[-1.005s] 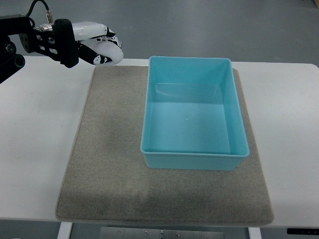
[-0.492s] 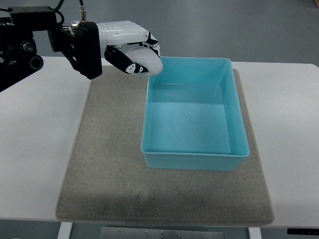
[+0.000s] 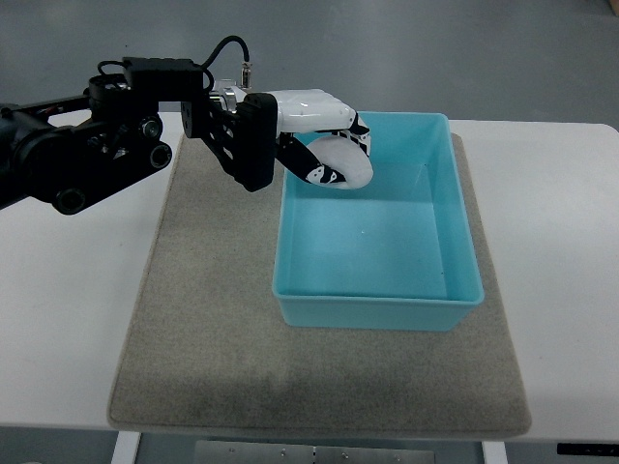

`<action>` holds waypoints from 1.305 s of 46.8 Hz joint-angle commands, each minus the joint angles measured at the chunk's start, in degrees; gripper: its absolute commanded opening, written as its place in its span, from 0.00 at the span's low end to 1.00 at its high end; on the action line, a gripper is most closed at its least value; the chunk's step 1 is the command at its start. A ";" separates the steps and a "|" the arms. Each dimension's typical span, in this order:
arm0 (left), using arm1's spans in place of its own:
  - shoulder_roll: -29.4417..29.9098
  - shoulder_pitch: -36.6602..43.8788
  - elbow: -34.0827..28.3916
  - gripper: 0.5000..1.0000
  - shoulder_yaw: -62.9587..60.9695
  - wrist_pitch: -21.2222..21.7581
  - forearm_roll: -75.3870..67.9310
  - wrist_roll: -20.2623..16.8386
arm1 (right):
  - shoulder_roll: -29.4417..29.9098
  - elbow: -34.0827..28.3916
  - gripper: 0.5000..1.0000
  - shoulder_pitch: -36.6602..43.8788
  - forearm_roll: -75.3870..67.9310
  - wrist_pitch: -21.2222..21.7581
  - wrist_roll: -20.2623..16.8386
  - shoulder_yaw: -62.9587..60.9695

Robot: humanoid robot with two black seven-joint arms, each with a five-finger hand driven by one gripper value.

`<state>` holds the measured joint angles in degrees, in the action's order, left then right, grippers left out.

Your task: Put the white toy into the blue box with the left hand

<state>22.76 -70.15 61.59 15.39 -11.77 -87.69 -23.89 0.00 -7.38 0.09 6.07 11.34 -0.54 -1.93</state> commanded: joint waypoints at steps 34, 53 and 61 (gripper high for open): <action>-2.64 1.24 -1.47 0.98 -1.42 0.17 1.38 0.07 | 0.00 0.00 0.87 -0.09 0.00 0.00 0.01 0.00; 1.05 1.06 -1.73 0.99 1.22 0.52 16.49 0.16 | 0.00 0.00 0.87 0.00 0.00 0.00 0.01 0.00; 4.21 1.06 -2.52 0.99 3.68 -0.36 26.68 0.51 | 0.00 0.00 0.87 0.00 0.00 0.00 0.01 0.00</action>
<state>25.83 -69.09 59.42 17.99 -11.49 -65.33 -23.60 0.00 -7.38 0.06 6.06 11.34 -0.52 -1.93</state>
